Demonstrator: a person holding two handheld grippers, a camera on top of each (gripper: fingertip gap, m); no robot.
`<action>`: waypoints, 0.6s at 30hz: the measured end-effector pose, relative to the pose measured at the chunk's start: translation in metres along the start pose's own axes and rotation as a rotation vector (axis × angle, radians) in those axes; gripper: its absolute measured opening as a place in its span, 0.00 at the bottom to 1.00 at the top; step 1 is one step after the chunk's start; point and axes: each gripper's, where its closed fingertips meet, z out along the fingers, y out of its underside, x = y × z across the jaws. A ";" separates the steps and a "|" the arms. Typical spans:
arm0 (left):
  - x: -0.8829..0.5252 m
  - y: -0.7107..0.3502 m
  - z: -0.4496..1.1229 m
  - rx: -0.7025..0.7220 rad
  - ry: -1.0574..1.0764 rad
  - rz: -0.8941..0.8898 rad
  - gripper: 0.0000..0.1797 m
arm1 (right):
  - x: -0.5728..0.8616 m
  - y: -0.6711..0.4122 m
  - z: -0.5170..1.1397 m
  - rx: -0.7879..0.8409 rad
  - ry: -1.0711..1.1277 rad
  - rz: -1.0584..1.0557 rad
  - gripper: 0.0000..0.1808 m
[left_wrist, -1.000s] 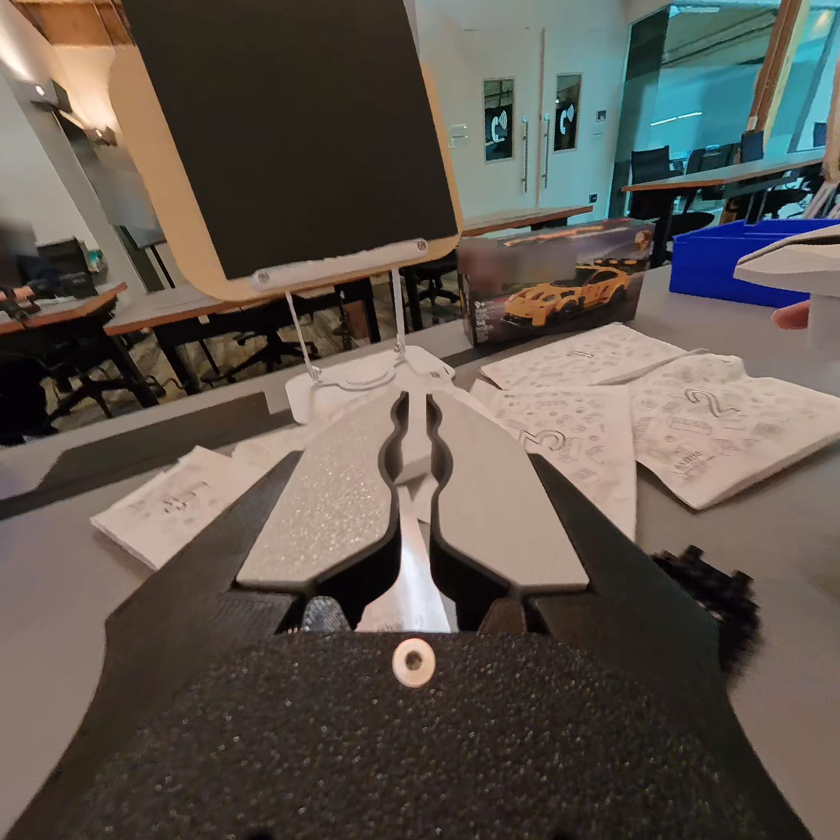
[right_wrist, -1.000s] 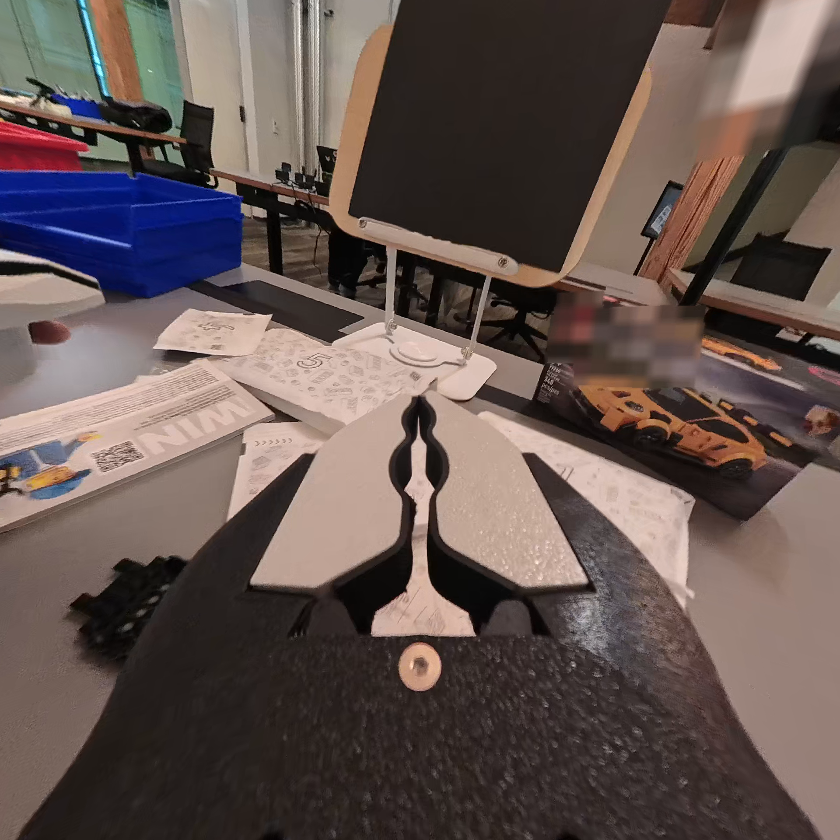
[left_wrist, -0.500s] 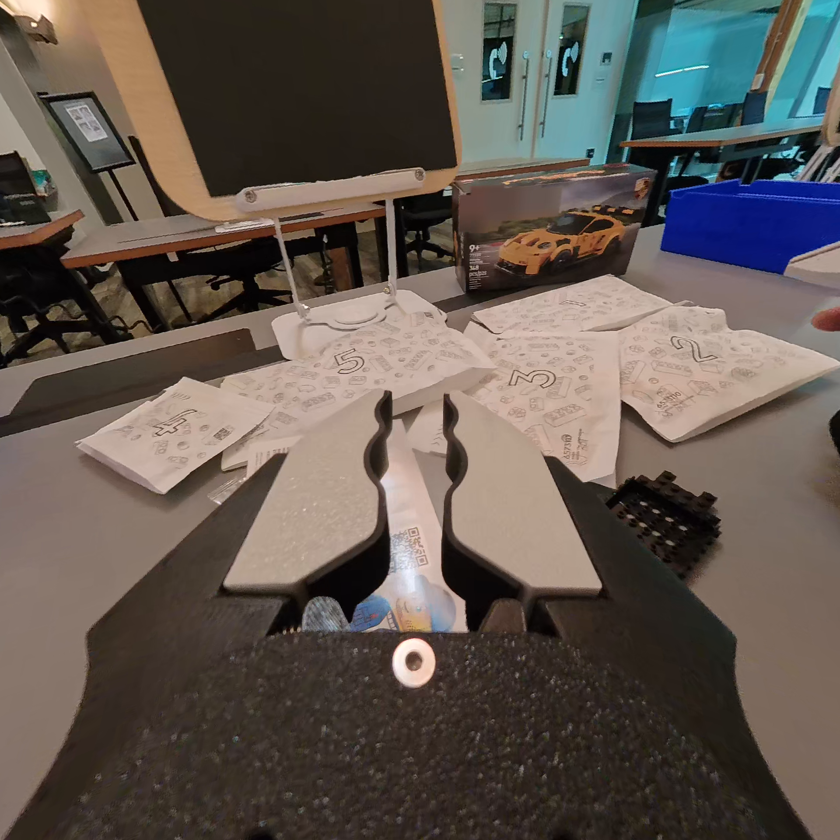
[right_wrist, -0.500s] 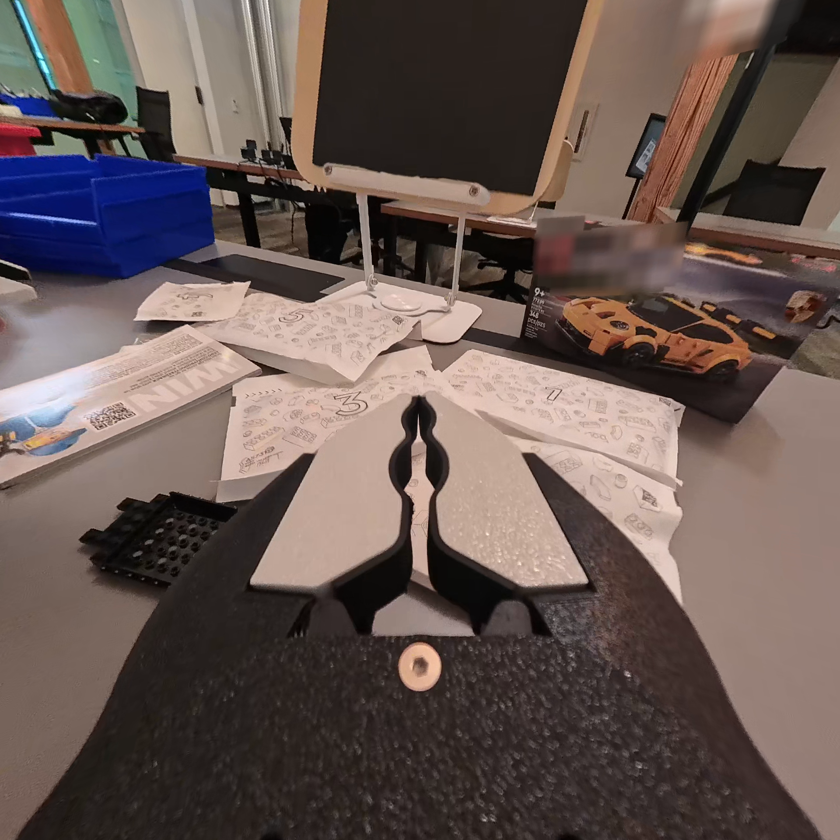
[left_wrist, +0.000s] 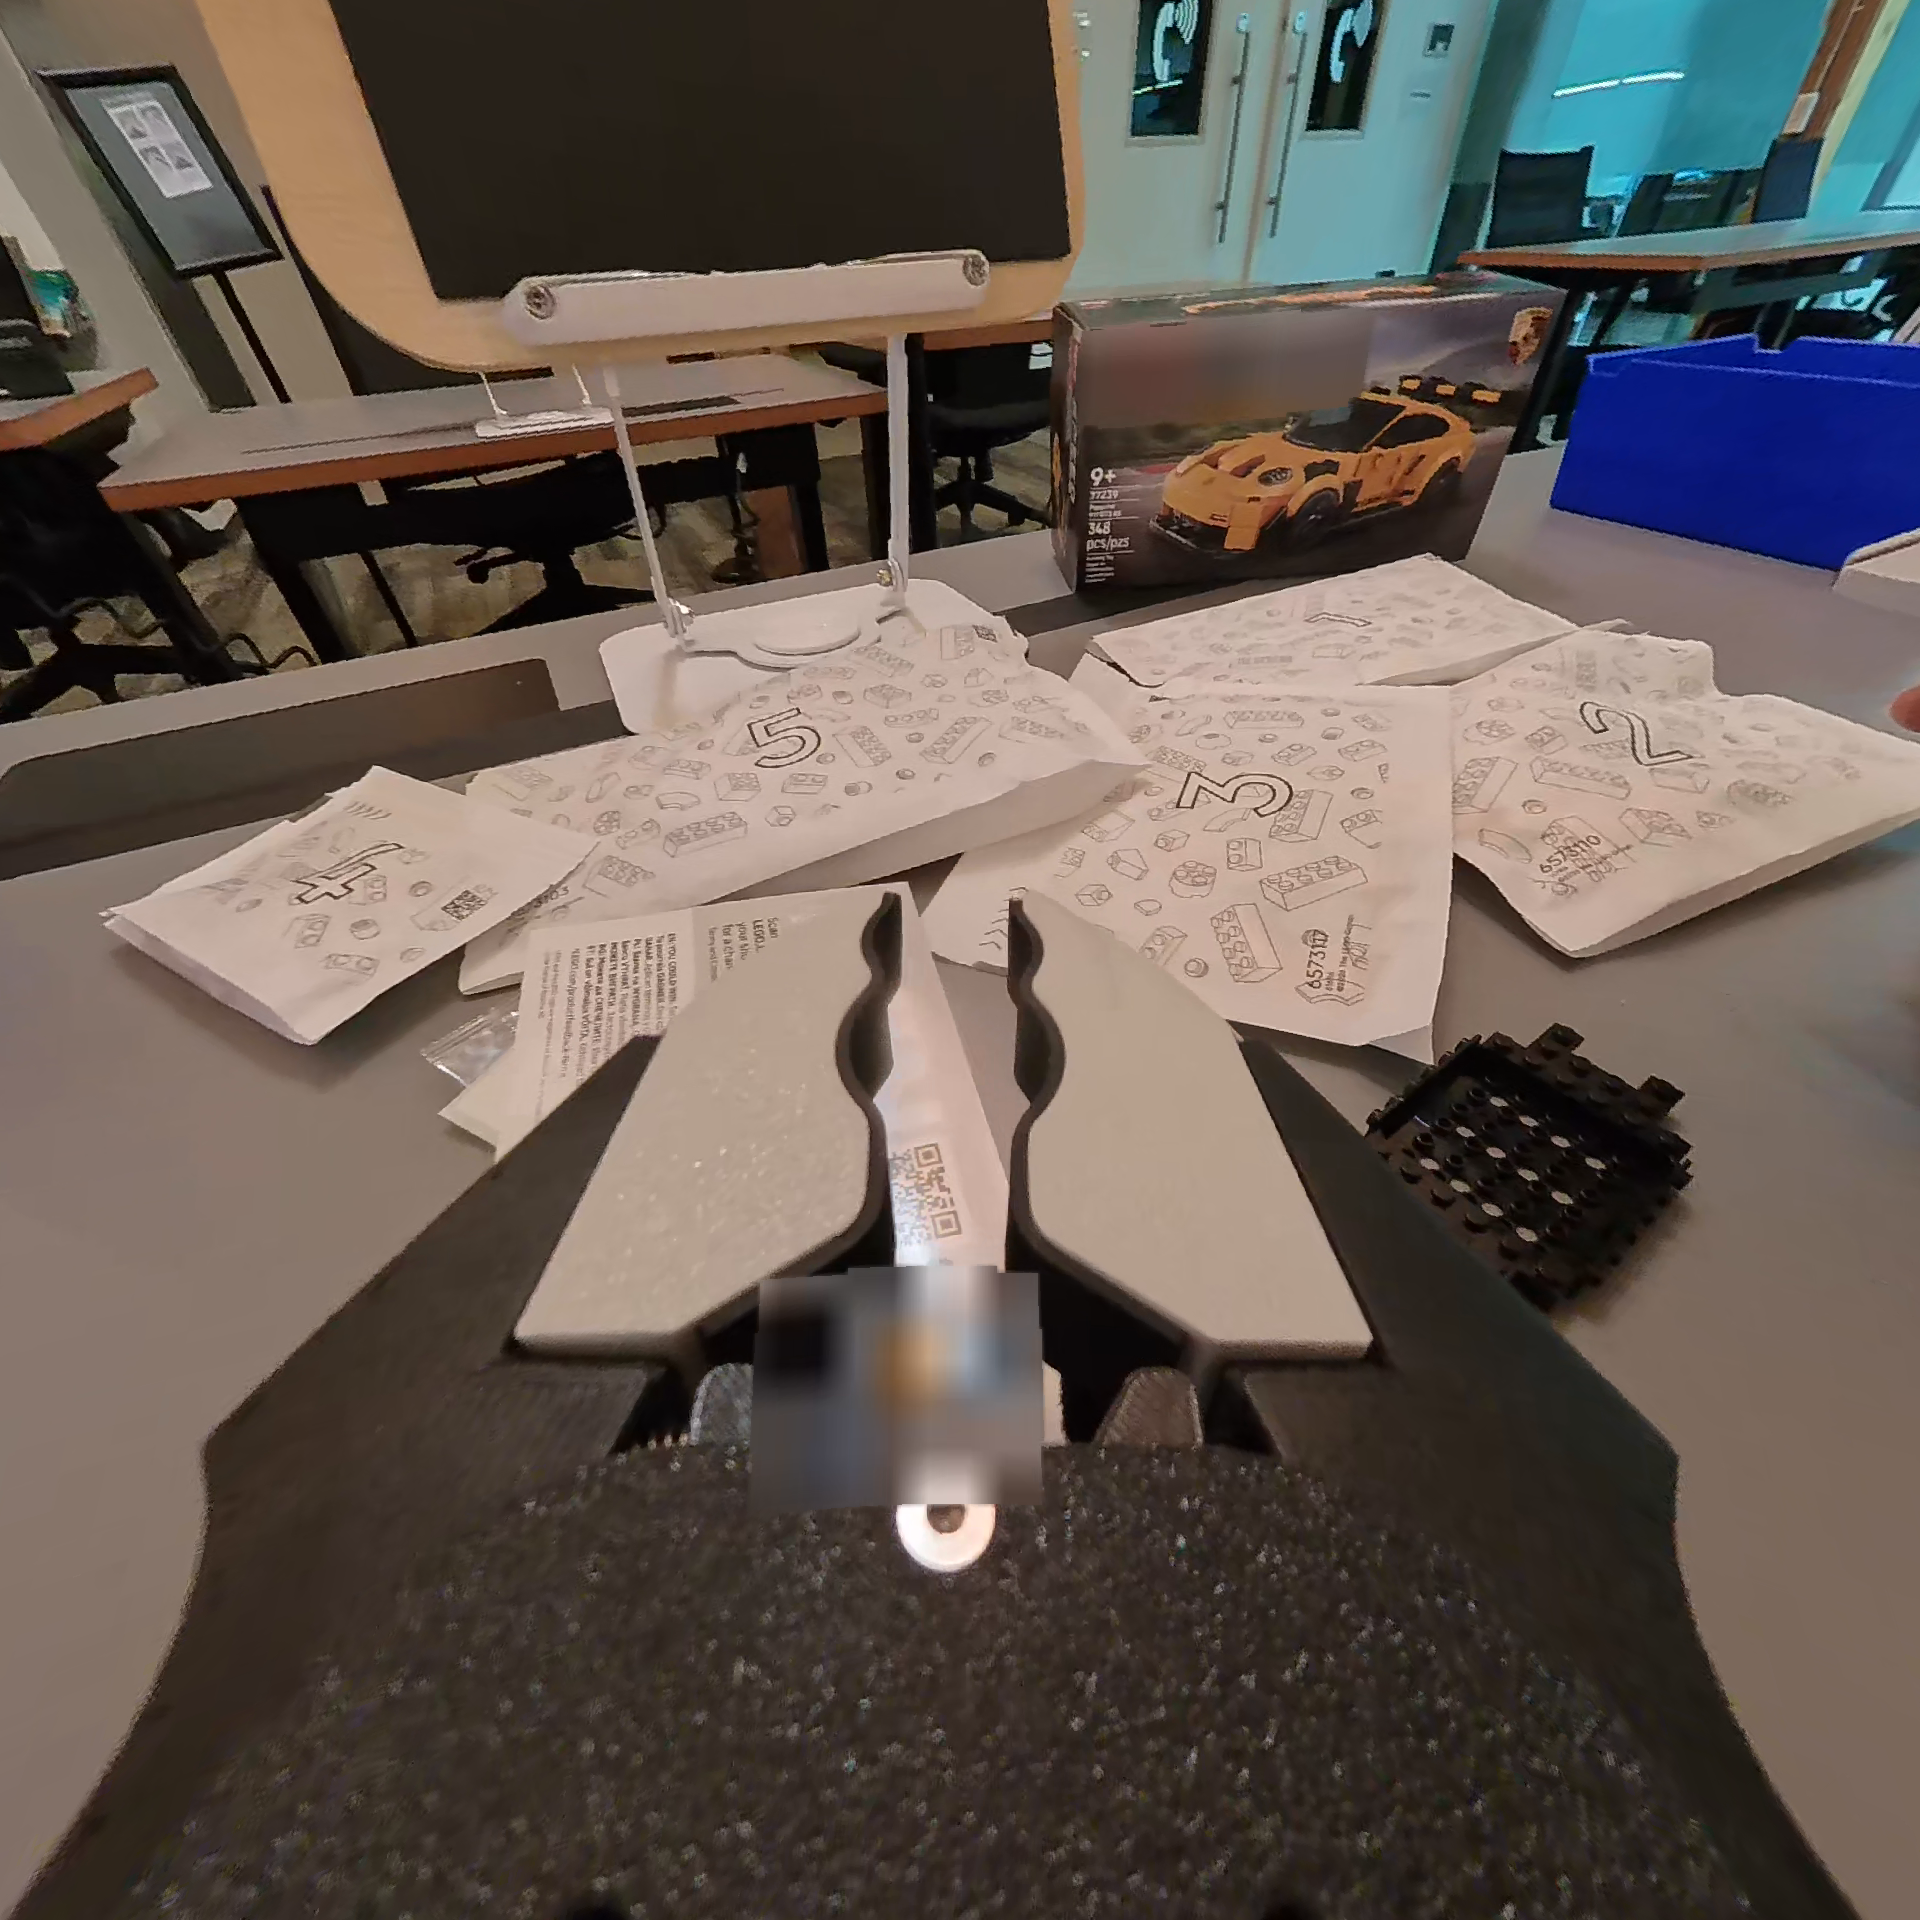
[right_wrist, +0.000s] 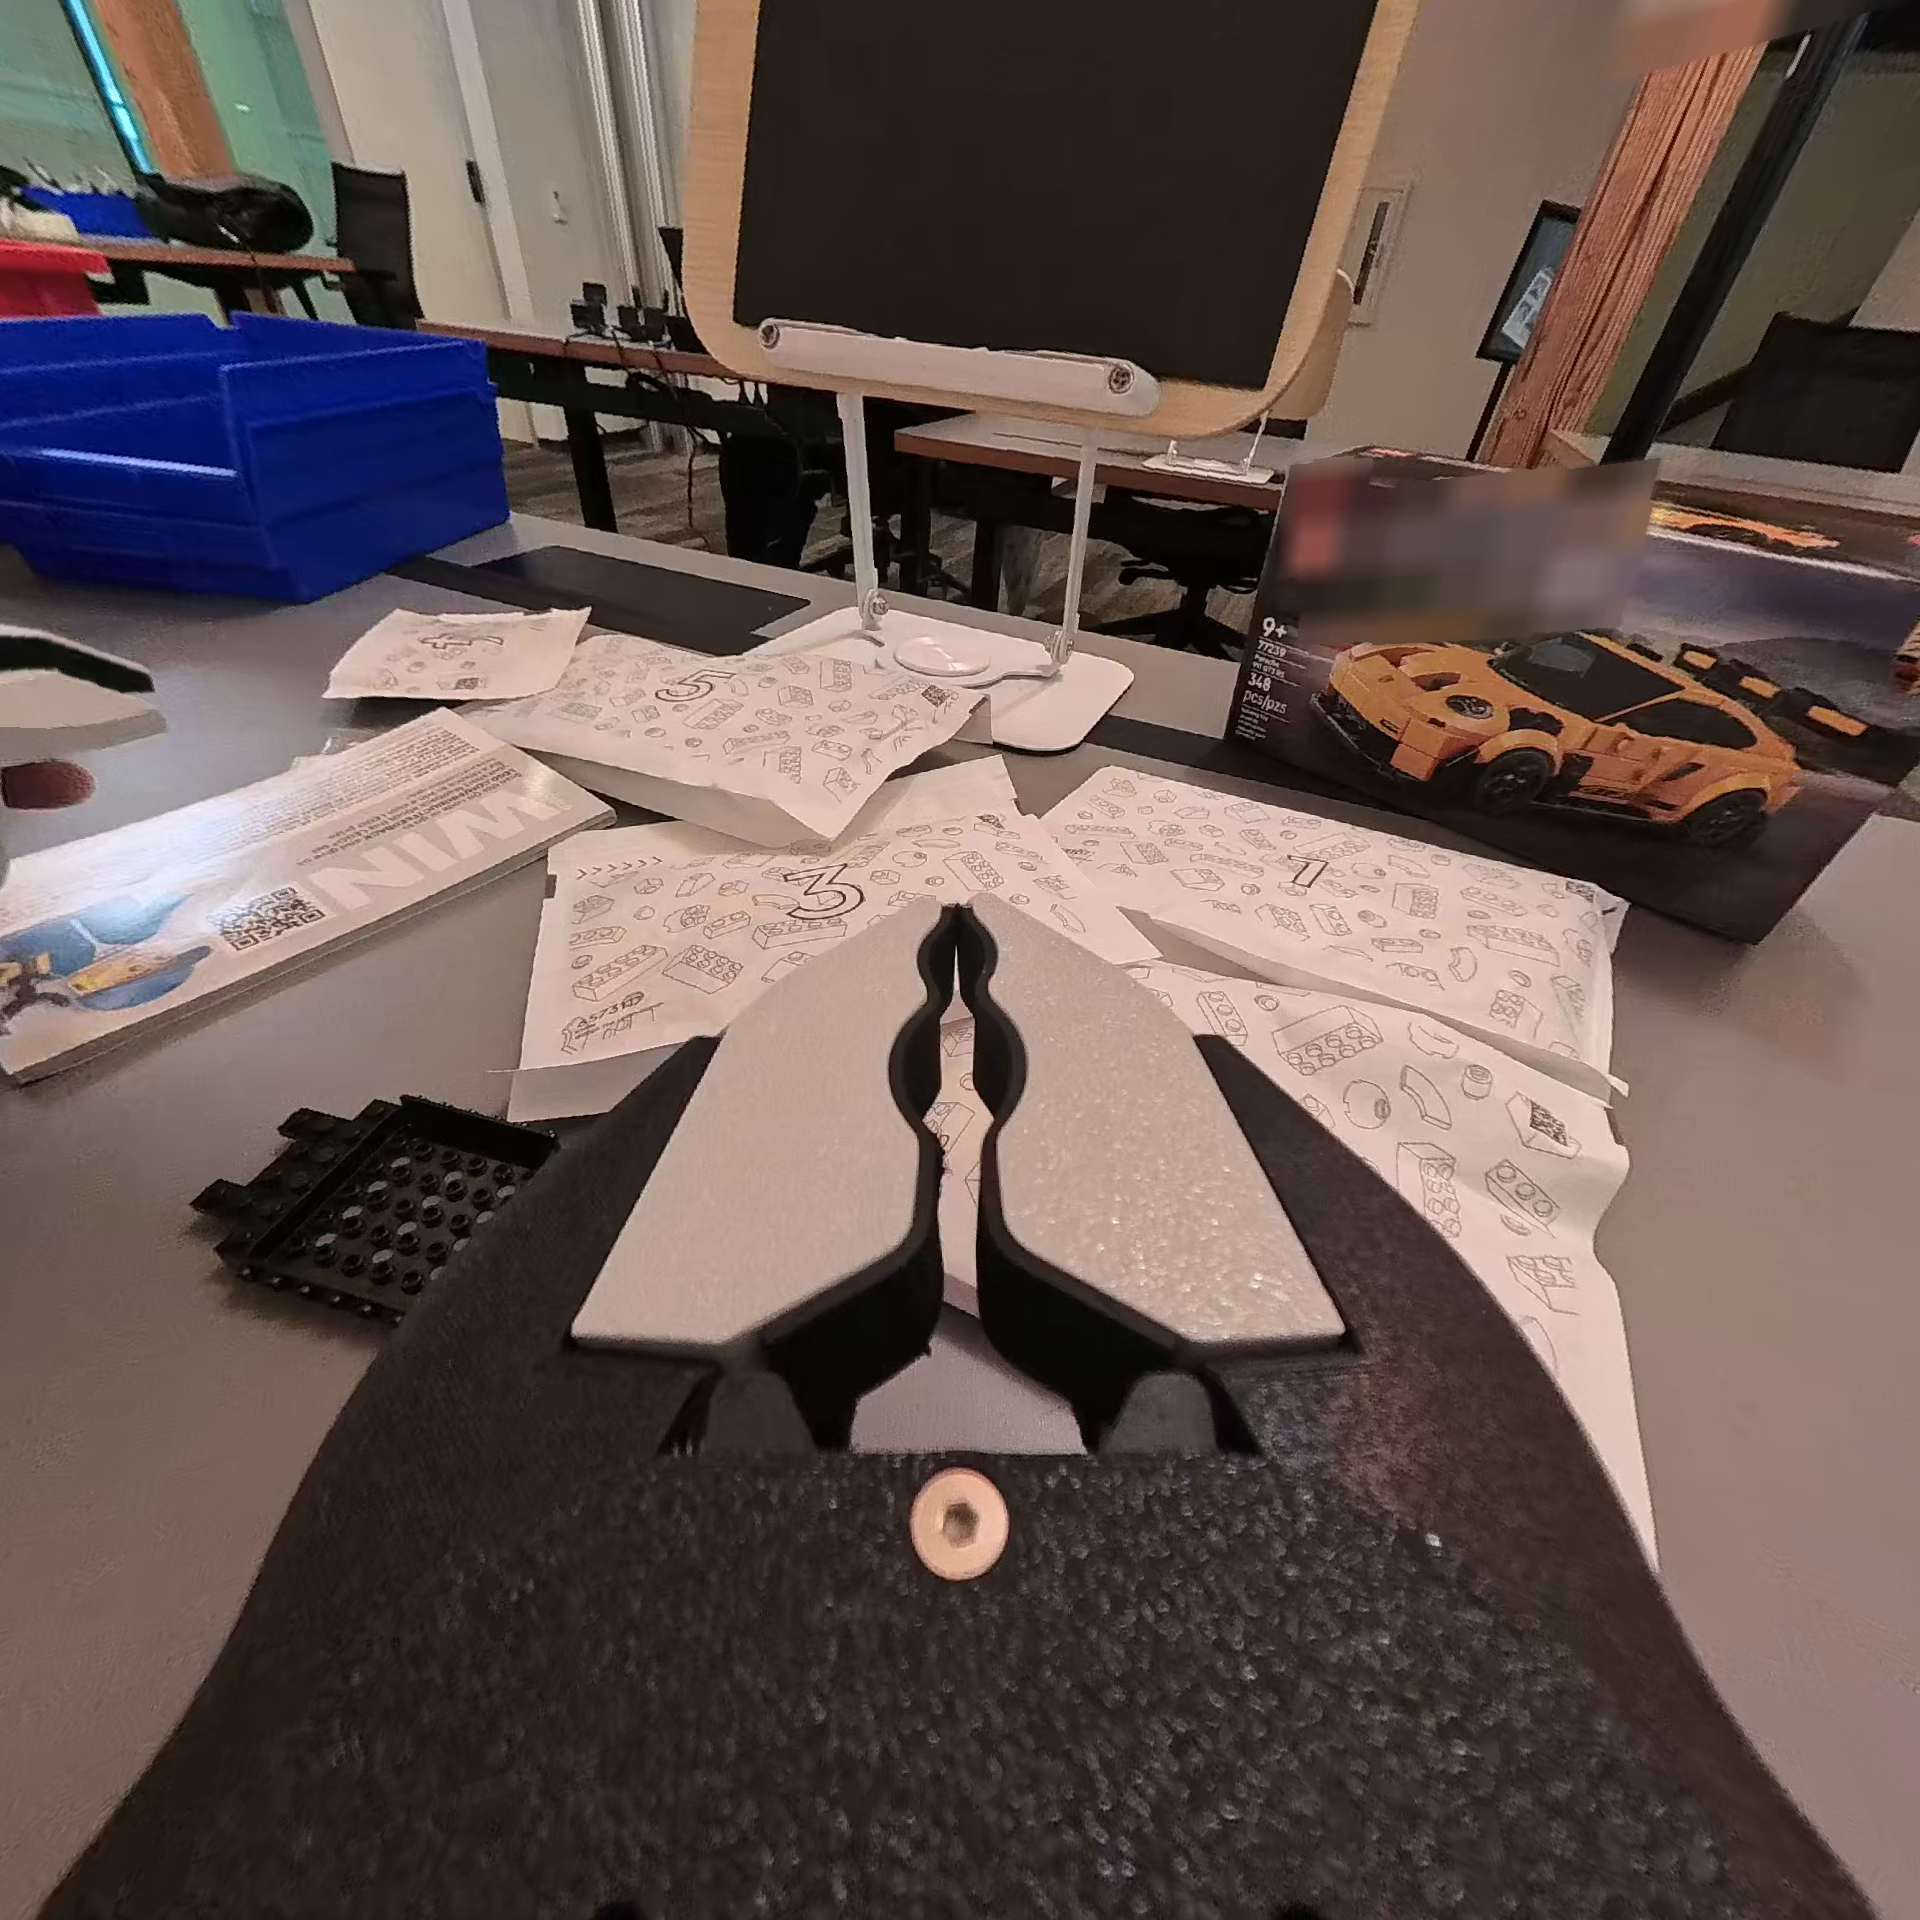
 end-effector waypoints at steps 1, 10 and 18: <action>0.001 0.001 0.000 -0.002 0.003 0.001 0.10 | 0.000 0.000 0.001 -0.004 -0.001 -0.001 0.00; -0.001 -0.002 -0.001 0.017 -0.019 -0.035 0.00 | -0.001 0.002 0.002 -0.015 0.012 -0.020 0.00; -0.007 0.003 -0.001 -0.009 -0.078 -0.053 0.00 | -0.010 0.003 0.007 -0.025 -0.007 -0.039 0.00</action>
